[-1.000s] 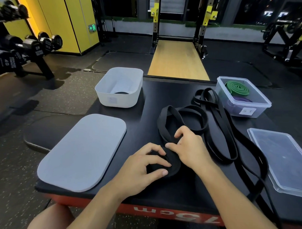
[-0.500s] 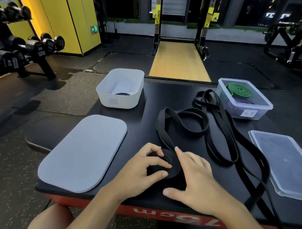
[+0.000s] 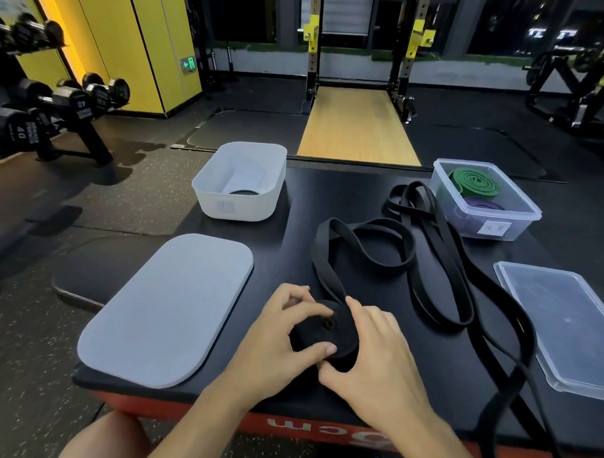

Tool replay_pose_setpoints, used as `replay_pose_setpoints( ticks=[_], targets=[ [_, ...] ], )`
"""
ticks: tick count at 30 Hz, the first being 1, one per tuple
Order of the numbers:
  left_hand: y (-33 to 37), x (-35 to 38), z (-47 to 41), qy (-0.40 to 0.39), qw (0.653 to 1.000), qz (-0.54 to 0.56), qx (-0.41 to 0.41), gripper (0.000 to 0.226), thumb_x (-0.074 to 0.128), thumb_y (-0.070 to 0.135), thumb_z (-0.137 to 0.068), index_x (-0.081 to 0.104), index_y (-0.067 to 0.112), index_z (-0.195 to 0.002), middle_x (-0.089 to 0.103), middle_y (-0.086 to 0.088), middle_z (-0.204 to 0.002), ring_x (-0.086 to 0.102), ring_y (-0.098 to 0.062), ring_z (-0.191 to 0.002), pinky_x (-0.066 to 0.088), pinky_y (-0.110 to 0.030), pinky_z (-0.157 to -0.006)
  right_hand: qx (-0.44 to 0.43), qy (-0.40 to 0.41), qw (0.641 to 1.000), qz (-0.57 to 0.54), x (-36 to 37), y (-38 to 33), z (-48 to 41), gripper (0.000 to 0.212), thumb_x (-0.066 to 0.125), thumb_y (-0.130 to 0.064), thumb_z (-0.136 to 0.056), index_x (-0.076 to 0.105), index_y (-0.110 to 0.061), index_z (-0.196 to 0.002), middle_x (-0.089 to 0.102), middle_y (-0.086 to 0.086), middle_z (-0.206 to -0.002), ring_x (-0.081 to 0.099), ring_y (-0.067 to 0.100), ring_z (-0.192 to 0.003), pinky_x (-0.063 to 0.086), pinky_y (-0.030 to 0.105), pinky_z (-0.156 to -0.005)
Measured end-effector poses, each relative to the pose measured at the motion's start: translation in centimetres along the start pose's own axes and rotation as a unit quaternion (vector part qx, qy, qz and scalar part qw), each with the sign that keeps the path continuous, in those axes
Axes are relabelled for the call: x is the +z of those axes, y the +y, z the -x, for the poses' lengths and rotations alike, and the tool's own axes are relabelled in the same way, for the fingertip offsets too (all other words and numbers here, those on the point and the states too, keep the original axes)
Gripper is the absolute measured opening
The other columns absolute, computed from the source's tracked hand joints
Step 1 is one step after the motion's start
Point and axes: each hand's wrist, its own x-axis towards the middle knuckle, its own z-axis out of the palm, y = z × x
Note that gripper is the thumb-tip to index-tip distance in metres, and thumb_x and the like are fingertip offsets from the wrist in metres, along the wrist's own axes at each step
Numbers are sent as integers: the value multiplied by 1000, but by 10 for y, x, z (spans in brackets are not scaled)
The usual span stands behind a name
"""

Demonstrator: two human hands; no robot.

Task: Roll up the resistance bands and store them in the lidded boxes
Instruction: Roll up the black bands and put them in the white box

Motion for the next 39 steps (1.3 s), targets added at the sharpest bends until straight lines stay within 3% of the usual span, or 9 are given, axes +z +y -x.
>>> replay_pose_setpoints(
  ticks=[4, 6, 13, 19, 24, 27, 31, 35, 39],
  targets=[
    [1, 2, 0, 66, 991, -100, -63, 71, 78, 75, -67, 54, 49, -128, 45, 29, -111, 45, 3, -114, 39, -12, -83, 42, 30, 999, 14, 6, -13, 4, 105, 48, -70, -71, 12, -29, -160, 35, -23, -135, 29, 2, -127, 27, 25, -114],
    [2, 3, 0, 59, 992, -93, -67, 68, 78, 74, -69, 54, 49, -127, 53, 26, -102, 49, 3, -106, 40, -13, -79, 67, 45, 996, 26, 9, -15, 5, 109, 41, -73, -67, 13, -25, -161, 37, -18, -132, 32, 7, -126, 27, 29, -116],
    [0, 3, 3, 30, 998, -46, -17, 31, 78, 51, -83, 64, 46, -110, 62, 32, -113, 59, 4, -112, 43, -11, -89, 117, 0, 990, 73, 0, -11, 4, 122, 41, -104, -53, 29, -34, -152, 32, -17, -118, 35, 9, -124, 21, 35, -119],
    [-4, 1, 1, 11, 1000, 10, -7, 21, 82, 33, -88, 71, 44, -104, 63, 34, -125, 60, 0, -121, 47, -18, -96, 69, -60, 994, 67, -21, 7, 7, 95, 62, -89, -61, 33, -42, -139, 33, -26, -114, 36, 3, -123, 16, 31, -118],
    [0, 2, -3, -27, 998, -35, 36, 23, 71, 49, -90, 66, 45, -113, 54, 37, -140, 45, 5, -138, 39, -23, -108, 98, 63, 987, 111, -6, -10, 14, 83, 51, -100, -52, 46, -28, -93, 48, -17, -85, 52, 13, -87, 37, 38, -99],
    [3, 5, -4, -43, 993, -99, 51, 36, 67, 65, -85, 57, 44, -112, 45, 38, -144, 35, 1, -139, 36, -27, -108, 69, 132, 983, 106, 5, -14, 15, 69, 61, -84, -58, 39, -23, -80, 41, -12, -73, 46, 19, -71, 45, 45, -87],
    [3, 5, -4, -37, 996, -83, 21, 42, 74, 70, -78, 55, 48, -109, 38, 32, -132, 43, -1, -128, 42, -22, -95, 63, 0, 995, 81, -13, 0, 16, 66, 52, -91, -63, 37, -32, -88, 43, -17, -84, 47, 7, -84, 34, 33, -98],
    [3, 4, -2, -30, 997, -75, 15, 46, 80, 68, -75, 57, 47, -109, 43, 27, -126, 49, -1, -122, 46, -22, -92, 110, -131, 982, -77, -55, 13, 2, 27, 56, -57, -86, 54, -31, -88, 63, -11, -83, 55, 6, -85, 41, 30, -86],
    [5, 3, -1, -32, 997, -68, 16, 47, 81, 67, -75, 60, 47, -112, 44, 28, -126, 49, 1, -125, 44, -18, -94, 137, -70, 988, -34, -56, 10, -32, 59, 42, -81, -88, 63, -26, -91, 68, -9, -86, 64, 9, -83, 54, 36, -79]
  ],
)
